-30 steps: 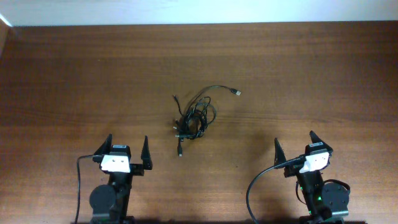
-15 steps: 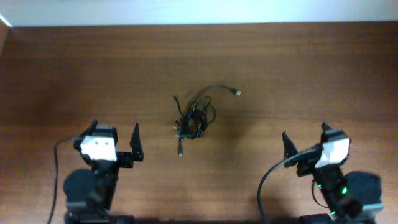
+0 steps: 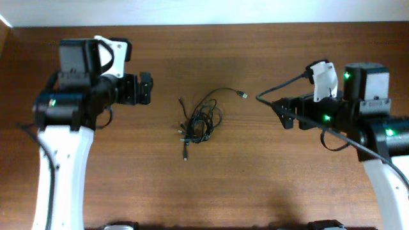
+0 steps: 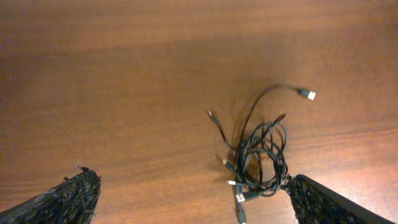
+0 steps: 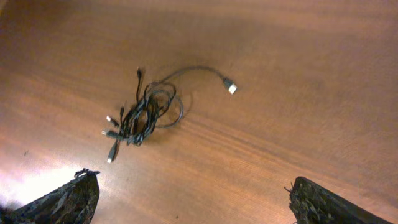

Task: Untangle cables
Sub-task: 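Move both grippers toward the black cable bundle and lower over it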

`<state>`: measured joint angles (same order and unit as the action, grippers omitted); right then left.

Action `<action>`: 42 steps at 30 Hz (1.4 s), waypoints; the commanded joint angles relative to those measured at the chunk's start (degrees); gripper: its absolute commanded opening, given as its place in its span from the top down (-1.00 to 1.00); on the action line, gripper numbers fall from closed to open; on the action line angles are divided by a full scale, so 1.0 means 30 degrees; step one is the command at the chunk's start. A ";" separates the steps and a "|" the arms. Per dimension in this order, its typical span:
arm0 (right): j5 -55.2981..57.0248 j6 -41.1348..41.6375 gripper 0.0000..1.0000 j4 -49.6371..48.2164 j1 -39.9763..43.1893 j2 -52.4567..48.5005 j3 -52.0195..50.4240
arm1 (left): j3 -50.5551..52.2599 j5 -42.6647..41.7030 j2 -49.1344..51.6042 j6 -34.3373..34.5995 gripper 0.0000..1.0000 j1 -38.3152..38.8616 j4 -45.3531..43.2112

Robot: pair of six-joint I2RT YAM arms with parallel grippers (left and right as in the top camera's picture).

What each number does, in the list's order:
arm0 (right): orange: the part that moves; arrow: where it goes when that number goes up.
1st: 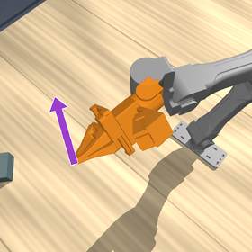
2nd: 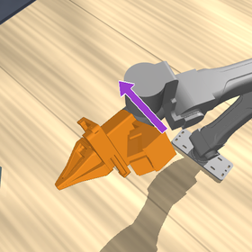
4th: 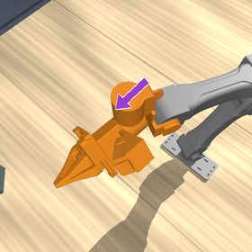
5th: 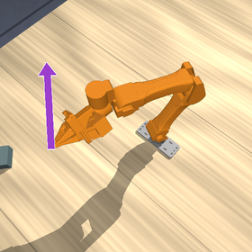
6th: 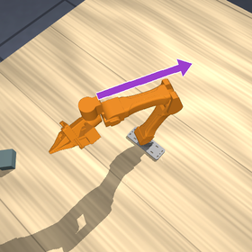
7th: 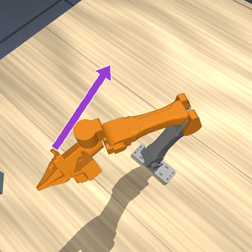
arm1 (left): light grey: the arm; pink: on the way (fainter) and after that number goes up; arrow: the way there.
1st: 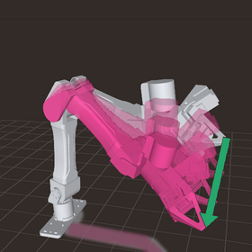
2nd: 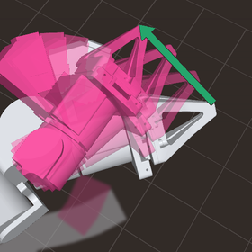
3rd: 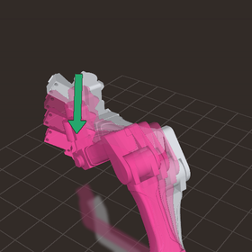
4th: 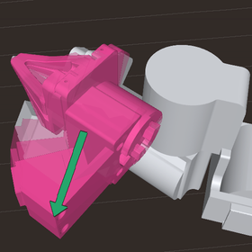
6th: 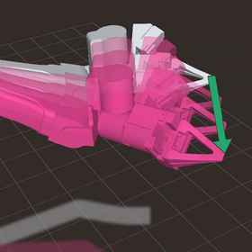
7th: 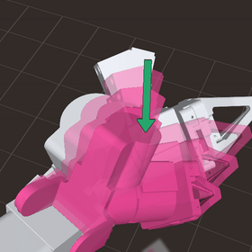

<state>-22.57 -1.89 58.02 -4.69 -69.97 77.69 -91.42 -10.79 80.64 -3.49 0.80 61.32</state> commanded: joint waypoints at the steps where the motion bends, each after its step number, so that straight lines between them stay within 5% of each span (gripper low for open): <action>1: -0.0991 -0.0007 -0.97 0.0182 0.0087 -0.0794 0.0379 | -0.0240 -0.1632 0.2127 -0.0321 -0.99 0.0284 0.0160; 13: -0.0976 -0.0007 -0.97 0.0255 0.0087 -0.1443 0.0372 | -0.0219 -0.1413 1.0499 -0.4896 -0.83 0.5319 0.0204; 16: -0.0976 -0.0007 -0.97 0.0546 0.0087 -0.1734 0.0357 | -0.0219 -0.1443 1.2152 -0.5166 -0.51 0.5639 -0.0787; 23: -0.0976 -0.0007 -0.97 0.0481 0.0087 -0.2237 0.0357 | -0.0219 -0.2433 1.3580 -0.4488 -0.16 0.6098 -0.5020; 29: -0.0984 0.0146 -0.98 0.0415 0.0087 -0.2448 0.0357 | -0.0226 -0.2433 1.3901 -0.3133 1.00 0.6186 -0.5974; 35: -0.1341 0.0488 -0.97 0.0379 0.0073 -0.2448 0.0357 | -0.2310 -0.2448 1.2823 -0.1486 1.00 0.5537 -0.3614; 40: -0.1559 0.2871 -0.98 -0.0058 0.0066 -0.2455 0.0357 | -0.3082 -0.2419 1.0273 0.3366 1.00 0.4401 -0.0342; 42: -0.2149 0.2885 -0.99 -0.0204 0.0051 -0.2667 0.0357 | -0.3082 -0.2419 0.9799 0.3665 1.00 0.3752 0.0969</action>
<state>-26.48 5.26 57.82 -4.69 -77.21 77.73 -99.42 -17.43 113.34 2.87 14.50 61.36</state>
